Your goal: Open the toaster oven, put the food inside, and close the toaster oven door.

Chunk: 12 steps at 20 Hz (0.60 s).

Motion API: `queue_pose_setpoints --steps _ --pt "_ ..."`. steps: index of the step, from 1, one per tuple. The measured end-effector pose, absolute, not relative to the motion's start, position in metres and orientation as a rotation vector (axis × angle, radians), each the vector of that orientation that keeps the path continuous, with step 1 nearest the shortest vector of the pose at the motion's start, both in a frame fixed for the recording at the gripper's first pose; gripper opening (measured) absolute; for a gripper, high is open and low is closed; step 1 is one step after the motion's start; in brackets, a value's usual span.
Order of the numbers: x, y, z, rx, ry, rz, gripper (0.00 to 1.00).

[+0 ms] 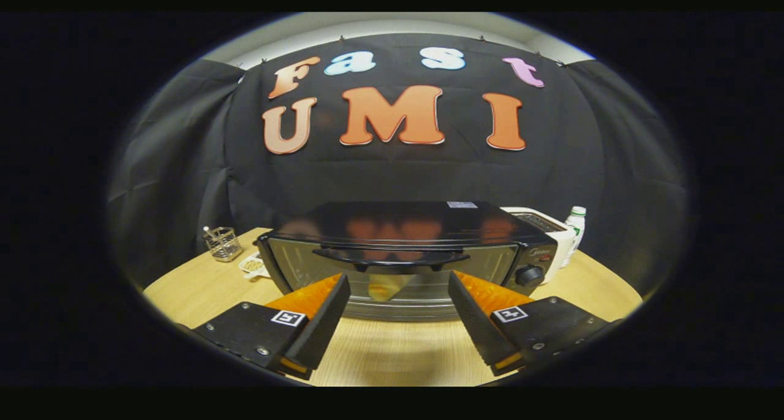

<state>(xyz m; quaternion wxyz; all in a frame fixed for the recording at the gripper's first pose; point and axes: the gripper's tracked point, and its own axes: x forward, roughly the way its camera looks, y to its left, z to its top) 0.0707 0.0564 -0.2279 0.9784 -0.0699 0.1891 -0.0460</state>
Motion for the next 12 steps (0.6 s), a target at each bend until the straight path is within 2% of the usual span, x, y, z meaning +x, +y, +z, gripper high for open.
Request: queue_pose_setpoints --steps 7,12 --pt "0.003 0.087 -0.143 -0.106 0.223 0.056 0.95" --pt "-0.033 0.077 -0.081 -0.109 0.076 0.041 0.95"
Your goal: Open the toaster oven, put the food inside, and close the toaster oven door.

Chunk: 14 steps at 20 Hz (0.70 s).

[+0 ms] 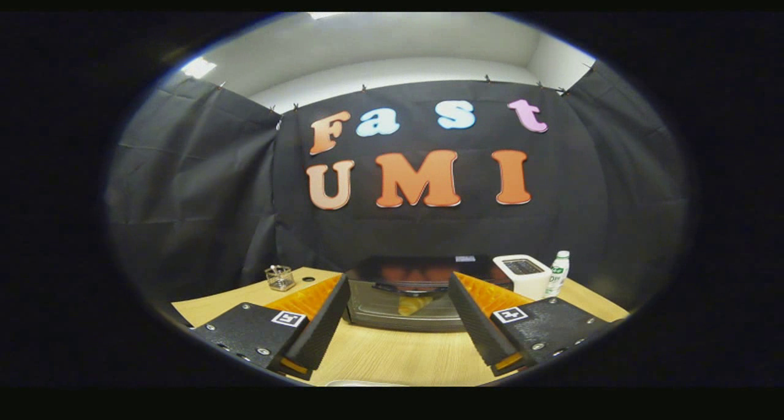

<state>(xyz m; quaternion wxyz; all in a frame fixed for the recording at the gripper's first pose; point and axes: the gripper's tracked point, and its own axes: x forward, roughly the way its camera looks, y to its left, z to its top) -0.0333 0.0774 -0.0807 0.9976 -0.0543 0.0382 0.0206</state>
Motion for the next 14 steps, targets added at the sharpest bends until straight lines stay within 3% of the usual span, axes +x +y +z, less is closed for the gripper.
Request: queue_pose_setpoints --steps 5,8,14 --pt "-0.053 0.067 -0.024 -0.147 -0.082 -0.002 0.95" --pt "-0.068 0.077 -0.001 -0.112 -0.158 0.042 0.95" --pt "-0.079 0.064 0.007 -0.089 -0.159 0.021 0.95"
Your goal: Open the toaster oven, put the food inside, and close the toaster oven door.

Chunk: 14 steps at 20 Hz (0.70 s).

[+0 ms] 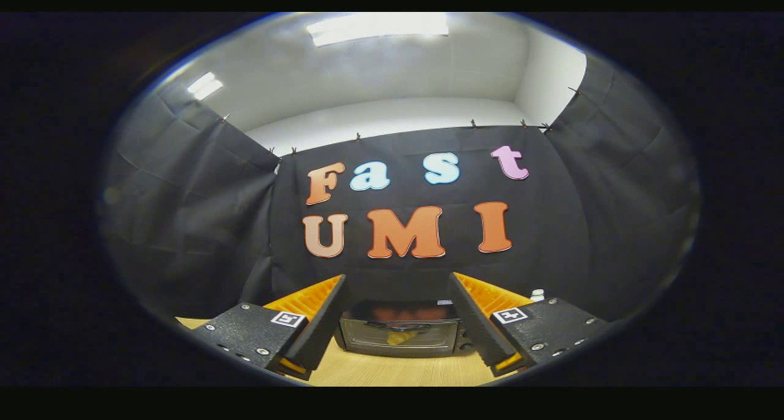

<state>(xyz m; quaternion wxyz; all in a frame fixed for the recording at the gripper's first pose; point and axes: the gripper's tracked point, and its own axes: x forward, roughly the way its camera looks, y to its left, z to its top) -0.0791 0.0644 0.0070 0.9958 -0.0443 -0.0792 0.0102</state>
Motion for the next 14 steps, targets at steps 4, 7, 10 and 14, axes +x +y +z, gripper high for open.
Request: queue_pose_setpoints --steps 4,7,10,14 --pt "-0.084 0.066 0.014 -0.045 -0.167 0.037 0.95" --pt "-0.085 0.064 0.015 -0.058 -0.165 0.031 0.96" --pt "-0.085 0.069 0.015 -0.092 -0.176 0.022 0.96" --pt "-0.082 0.073 0.013 -0.097 -0.172 0.014 0.96"
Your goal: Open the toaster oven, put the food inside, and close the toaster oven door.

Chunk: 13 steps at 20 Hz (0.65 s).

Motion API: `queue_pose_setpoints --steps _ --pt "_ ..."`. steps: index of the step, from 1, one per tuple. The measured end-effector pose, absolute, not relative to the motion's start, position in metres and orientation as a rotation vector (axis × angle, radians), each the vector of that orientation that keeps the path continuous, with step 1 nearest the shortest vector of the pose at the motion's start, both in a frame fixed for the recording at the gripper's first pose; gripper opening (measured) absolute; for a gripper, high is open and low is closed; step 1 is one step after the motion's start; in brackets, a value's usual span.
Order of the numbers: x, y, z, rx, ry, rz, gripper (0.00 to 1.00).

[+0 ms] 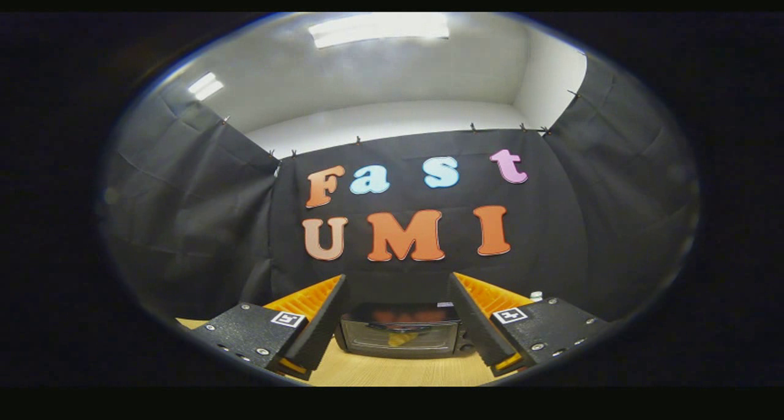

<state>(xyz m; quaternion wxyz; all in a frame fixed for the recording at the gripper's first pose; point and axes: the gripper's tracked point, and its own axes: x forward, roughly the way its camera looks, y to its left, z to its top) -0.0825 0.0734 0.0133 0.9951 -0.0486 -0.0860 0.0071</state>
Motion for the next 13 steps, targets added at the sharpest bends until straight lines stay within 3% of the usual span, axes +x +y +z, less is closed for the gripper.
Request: queue_pose_setpoints --steps 13 --pt "-0.072 0.062 0.005 -0.116 -0.156 -0.045 0.96"
